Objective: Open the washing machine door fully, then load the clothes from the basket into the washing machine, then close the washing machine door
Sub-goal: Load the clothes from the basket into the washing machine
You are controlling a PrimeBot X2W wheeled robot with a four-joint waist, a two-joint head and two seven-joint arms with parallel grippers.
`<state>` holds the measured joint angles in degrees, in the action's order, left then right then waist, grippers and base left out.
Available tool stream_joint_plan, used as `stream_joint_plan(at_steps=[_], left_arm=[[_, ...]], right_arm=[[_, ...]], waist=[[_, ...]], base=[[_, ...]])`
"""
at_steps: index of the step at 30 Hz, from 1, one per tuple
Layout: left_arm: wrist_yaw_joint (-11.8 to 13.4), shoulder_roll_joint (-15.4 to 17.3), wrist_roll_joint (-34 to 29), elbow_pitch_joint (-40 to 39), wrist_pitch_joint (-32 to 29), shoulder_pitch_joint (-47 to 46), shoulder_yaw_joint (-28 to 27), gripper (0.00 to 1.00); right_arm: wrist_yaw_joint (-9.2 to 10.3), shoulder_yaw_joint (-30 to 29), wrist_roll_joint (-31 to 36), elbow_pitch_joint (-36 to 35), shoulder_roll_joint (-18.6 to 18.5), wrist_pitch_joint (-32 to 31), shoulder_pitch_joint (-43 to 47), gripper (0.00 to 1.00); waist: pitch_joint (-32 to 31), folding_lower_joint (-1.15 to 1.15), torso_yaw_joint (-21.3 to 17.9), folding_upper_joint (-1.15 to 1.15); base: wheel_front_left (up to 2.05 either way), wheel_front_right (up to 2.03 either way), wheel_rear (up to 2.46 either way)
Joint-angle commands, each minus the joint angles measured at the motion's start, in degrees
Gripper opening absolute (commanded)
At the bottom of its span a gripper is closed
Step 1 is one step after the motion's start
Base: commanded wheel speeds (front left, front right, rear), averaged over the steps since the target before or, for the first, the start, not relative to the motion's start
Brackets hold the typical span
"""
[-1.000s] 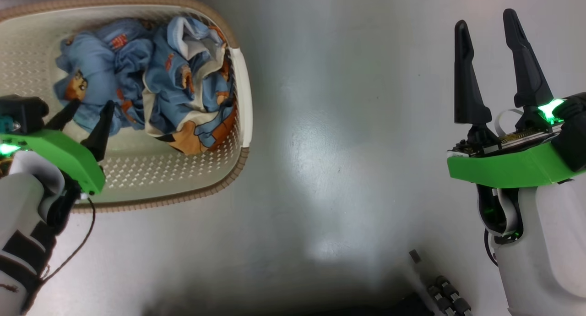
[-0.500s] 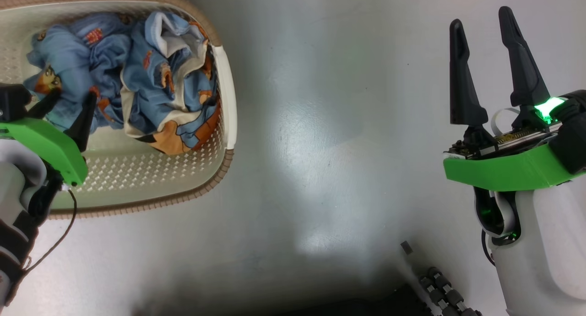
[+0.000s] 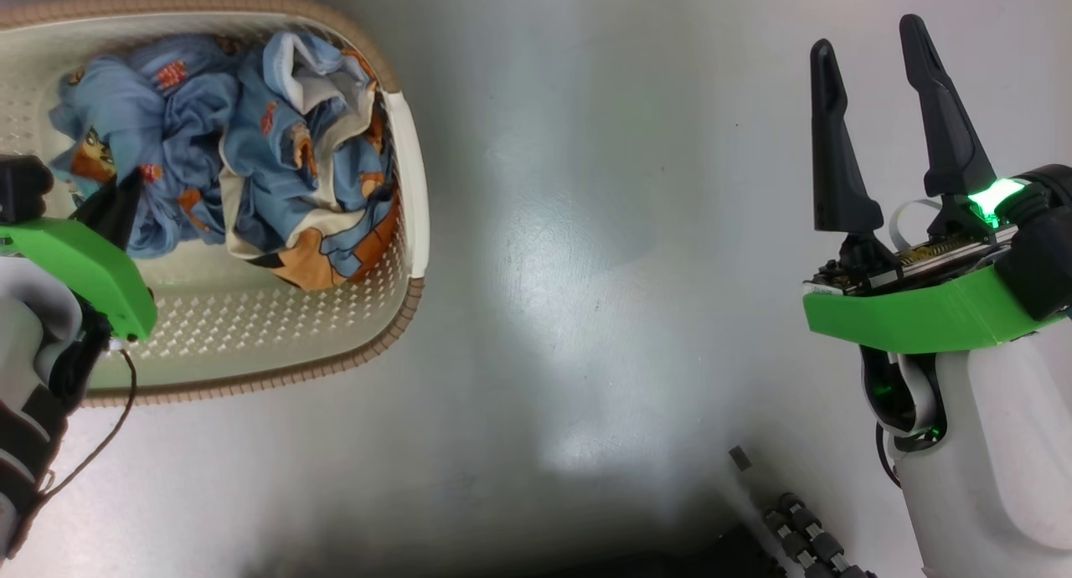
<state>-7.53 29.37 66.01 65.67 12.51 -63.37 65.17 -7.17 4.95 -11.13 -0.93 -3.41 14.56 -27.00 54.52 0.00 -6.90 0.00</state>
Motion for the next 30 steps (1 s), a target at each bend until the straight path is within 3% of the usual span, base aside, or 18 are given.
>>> stream_joint_plan(at_steps=[1, 14, 20, 30], left_arm=[[0.04, 2.3, 0.58, 0.48, 0.63, 0.23, -0.72, 0.0], [0.04, -0.08, 6.15, -2.73, 2.43, 4.35, -4.11, 0.0], [0.04, -0.58, 2.39, -6.76, 2.47, 8.04, -12.6, 0.0], [0.04, -3.27, -9.39, -13.33, 2.48, 18.92, -28.85, 0.0]], right_arm=[[-0.32, 1.05, -0.85, -1.36, 0.53, 0.44, 1.73, 1.0], [-0.32, 0.16, -0.81, -0.05, 0.53, 0.44, 2.0, 1.0], [-0.32, -0.65, -0.96, 1.0, 0.53, 0.44, 3.24, 1.0], [-0.32, -2.08, -0.89, 3.08, 0.53, 0.44, 7.37, 1.0]], waist=[[-0.34, 0.0, 0.15, 0.0], [-8.13, 0.0, 2.55, 0.0], [-13.95, 0.0, 3.73, 0.0], [-24.07, 0.0, 5.15, 0.0]], base=[[0.0, 0.0, 0.0], [0.0, 0.0, 0.0], [0.0, 0.0, 0.0], [0.0, 0.0, 0.0]])
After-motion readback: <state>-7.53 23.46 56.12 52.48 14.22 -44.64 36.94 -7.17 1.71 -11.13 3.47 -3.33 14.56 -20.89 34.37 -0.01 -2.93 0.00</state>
